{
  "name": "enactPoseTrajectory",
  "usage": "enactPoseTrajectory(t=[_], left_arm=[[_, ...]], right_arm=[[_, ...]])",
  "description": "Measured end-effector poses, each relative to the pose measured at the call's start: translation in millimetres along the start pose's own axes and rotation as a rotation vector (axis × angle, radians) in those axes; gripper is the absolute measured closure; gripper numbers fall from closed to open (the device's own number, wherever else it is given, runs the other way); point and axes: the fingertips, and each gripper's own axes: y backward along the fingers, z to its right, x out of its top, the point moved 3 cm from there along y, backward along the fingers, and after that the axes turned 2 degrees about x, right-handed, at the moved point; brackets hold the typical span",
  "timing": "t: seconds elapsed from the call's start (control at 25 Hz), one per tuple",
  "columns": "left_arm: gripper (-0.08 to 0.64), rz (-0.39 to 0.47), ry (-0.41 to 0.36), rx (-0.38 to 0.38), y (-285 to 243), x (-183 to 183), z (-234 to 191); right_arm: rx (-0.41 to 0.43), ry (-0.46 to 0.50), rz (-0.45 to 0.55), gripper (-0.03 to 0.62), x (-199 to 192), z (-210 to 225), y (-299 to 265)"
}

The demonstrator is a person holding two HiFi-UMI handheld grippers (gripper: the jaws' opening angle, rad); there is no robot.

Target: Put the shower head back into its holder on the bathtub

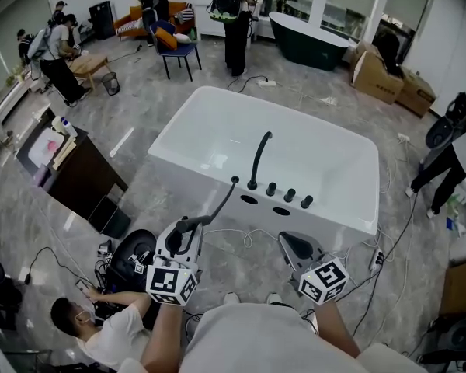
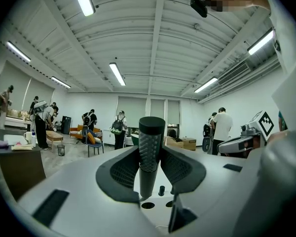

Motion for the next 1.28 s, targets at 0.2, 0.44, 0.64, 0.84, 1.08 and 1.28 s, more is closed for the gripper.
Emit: enactPoseTrajectory(t=[0.2, 0.44, 0.64, 0.84, 1.08, 1.28], left_arm=[[0.419, 0.001, -0.005, -0.031, 1, 0, -4], [0.419, 0.005, -0.007, -0.053, 2, 1, -15], [0.419, 0.021, -0.004, -0.056, -4, 7, -18], [0.419, 0.031, -0.005, -0.060, -18, 18, -18], [0.419, 0.032, -0.033, -0.076, -35, 31, -14], [0.419, 0.031, -0.032, -0.059, -53, 38, -20]], right_arm=[[-0.007, 0.001, -0.014, 0.577, -3, -11, -9], [-0.032, 0.014, 0.001, 0.577, 6, -12, -15], [-0.047, 0.007, 0.006, 0.577, 12, -5, -12], [-0.050, -0.018, -0.009, 0.577, 5, 9, -20], [-0.027, -0.037, -0.011, 0.577, 7, 38, -47], [-0.018, -0.028, -0.016, 0.577, 16, 71, -70]])
